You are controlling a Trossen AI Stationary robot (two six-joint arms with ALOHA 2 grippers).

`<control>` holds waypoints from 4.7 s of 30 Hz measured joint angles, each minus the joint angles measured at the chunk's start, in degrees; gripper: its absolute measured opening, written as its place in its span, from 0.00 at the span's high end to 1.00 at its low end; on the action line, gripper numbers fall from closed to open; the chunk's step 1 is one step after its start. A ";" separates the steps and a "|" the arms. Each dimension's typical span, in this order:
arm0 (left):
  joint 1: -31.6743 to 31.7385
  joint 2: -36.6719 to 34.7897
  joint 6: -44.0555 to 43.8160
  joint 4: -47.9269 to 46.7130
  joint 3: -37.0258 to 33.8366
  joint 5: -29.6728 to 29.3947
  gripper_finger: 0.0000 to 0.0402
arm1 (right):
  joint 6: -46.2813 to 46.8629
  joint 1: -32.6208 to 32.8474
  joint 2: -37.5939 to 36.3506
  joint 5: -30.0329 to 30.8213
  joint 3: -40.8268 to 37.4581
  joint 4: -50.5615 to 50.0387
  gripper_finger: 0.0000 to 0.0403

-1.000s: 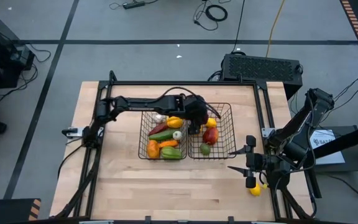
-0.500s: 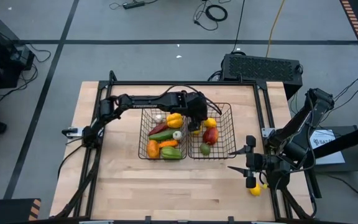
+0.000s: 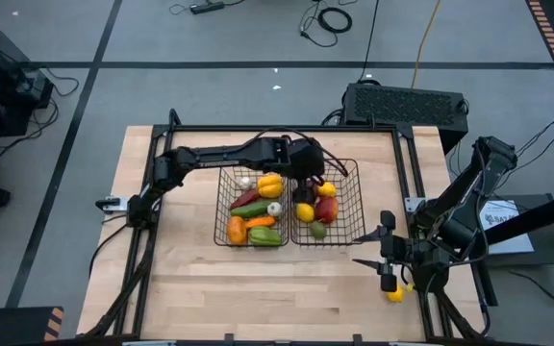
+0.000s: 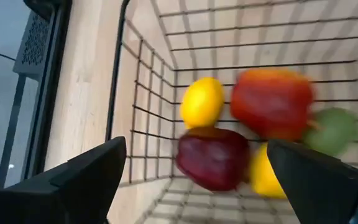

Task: Sort produce into baskets
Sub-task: Put the yellow lemon into the right black wire basket, then return to Home Position

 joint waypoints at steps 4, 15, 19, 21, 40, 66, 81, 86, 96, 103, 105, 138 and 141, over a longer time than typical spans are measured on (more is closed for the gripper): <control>-3.26 -0.13 -3.03 -11.51 7.29 -0.04 0.02 | 5.27 0.00 -0.29 -5.59 0.00 0.14 0.45; -21.09 -0.83 -12.79 -25.74 10.65 -10.20 0.02 | 27.30 5.36 1.57 -18.06 0.04 -7.73 0.45; -28.11 -0.84 -16.40 -25.36 10.65 -15.46 0.02 | 35.69 8.54 4.94 -24.13 0.04 -11.33 0.45; -30.84 -0.83 -17.93 -23.98 10.64 -17.56 0.02 | 38.90 9.89 7.11 -26.80 0.04 -11.38 0.45; -42.16 -0.83 -24.04 -17.29 3.48 -28.85 0.02 | 71.99 13.88 23.60 -40.44 0.04 -20.11 0.15; -48.34 -3.55 -29.94 -14.38 -4.18 -35.62 0.02 | 74.92 13.52 31.28 -41.71 0.07 -14.19 0.48; -43.80 -13.12 -27.77 -24.57 -9.29 -47.51 0.02 | 60.91 8.85 19.15 -28.03 0.00 -6.99 0.45; -38.72 -18.15 -16.65 -7.90 -16.85 -35.98 0.02 | 47.22 4.94 9.85 -15.07 0.00 -7.00 0.45; -32.59 -29.66 -11.93 7.60 -33.64 -32.47 0.02 | 18.16 -7.23 -4.07 4.31 0.07 -8.11 0.44; -30.08 -42.81 -9.77 31.56 -51.91 -33.65 0.02 | 14.26 -17.46 -1.27 -0.40 0.07 -14.45 0.44; -29.85 -46.23 -8.71 37.28 -56.55 -33.61 0.02 | 13.04 -19.09 0.64 -2.21 0.07 -14.51 0.44; -28.05 -57.99 -8.60 45.52 -68.75 -39.67 0.04 | 0.63 -28.24 9.38 -9.24 0.02 -6.67 0.22; -28.05 -59.08 -8.54 44.78 -69.00 -39.64 0.10 | -6.54 -27.76 4.67 -8.73 0.02 -3.01 0.22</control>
